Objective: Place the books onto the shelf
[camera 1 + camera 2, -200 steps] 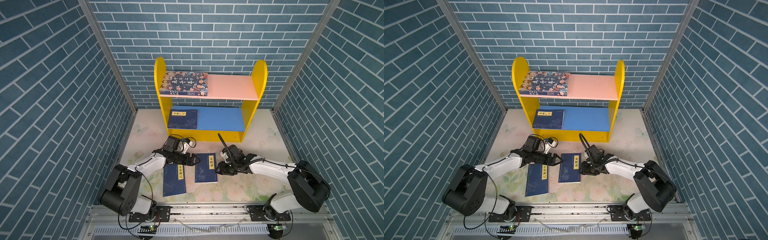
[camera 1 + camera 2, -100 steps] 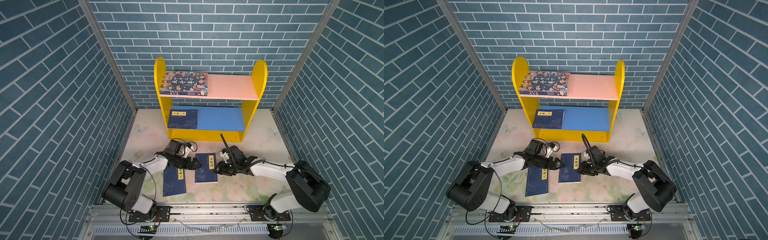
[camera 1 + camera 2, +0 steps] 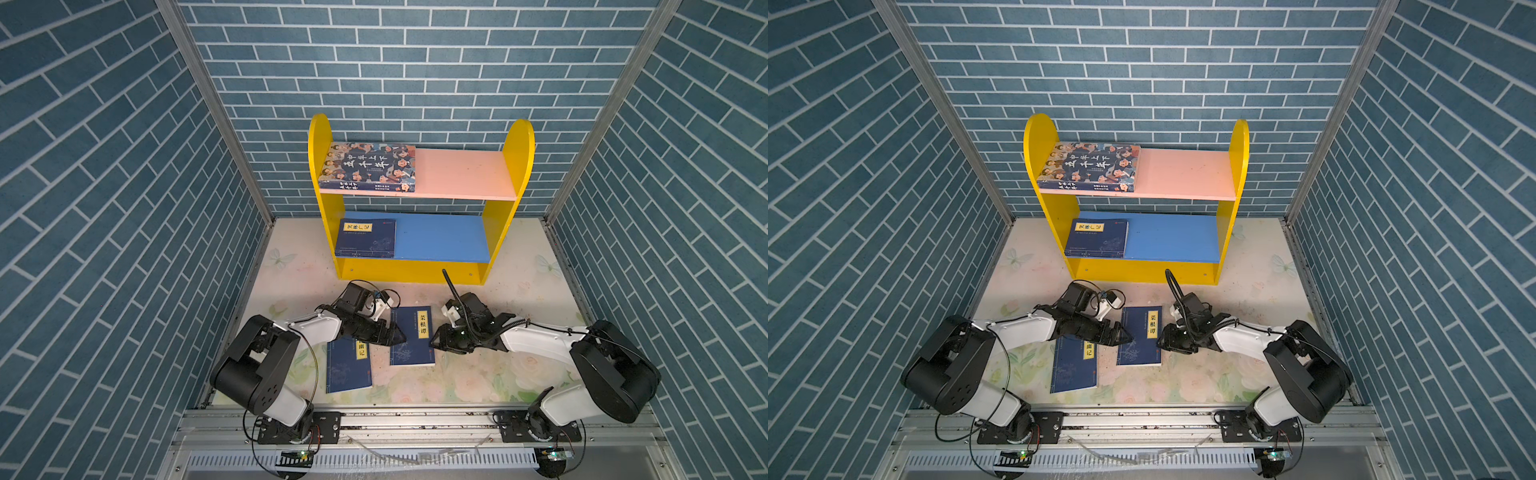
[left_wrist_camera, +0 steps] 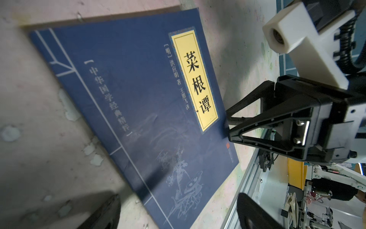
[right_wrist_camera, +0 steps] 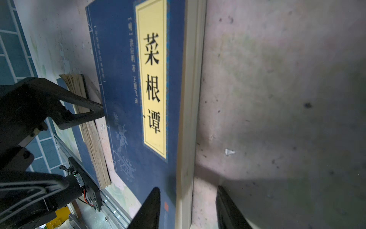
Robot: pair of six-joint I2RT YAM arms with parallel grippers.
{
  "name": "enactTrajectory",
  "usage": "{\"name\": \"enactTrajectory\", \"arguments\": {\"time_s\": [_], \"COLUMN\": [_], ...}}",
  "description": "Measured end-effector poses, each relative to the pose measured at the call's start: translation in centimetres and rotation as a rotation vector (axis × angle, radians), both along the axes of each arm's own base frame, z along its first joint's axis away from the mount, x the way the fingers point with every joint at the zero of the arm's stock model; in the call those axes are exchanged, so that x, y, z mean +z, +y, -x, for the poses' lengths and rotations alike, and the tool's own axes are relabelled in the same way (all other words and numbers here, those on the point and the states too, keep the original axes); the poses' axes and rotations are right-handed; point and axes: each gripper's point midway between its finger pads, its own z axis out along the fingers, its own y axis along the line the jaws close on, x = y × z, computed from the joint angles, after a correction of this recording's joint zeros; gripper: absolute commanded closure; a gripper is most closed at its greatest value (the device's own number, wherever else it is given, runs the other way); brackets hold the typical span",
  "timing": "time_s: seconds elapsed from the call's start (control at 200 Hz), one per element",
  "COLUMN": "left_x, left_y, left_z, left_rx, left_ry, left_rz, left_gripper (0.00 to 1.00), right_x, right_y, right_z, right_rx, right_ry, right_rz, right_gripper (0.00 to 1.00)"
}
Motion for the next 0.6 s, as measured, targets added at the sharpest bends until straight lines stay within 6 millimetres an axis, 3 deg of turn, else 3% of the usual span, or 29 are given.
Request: {"name": "enactTrajectory", "arguments": {"time_s": [0.47, 0.6], "left_x": [0.0, 0.0], "left_y": [-1.6, -1.6], "left_z": [-0.1, -0.1], "left_rx": [-0.055, -0.062], "left_ry": [-0.002, -0.009], "left_rz": [0.019, 0.016], "left_gripper": [0.10, 0.09], "right_x": [0.1, 0.1], "right_y": [1.9, 2.0], "right_z": [-0.6, -0.7], "right_rx": [-0.018, -0.031], "right_ry": [0.022, 0.014], "right_rz": [-0.134, -0.167], "right_gripper": [0.53, 0.58]}}
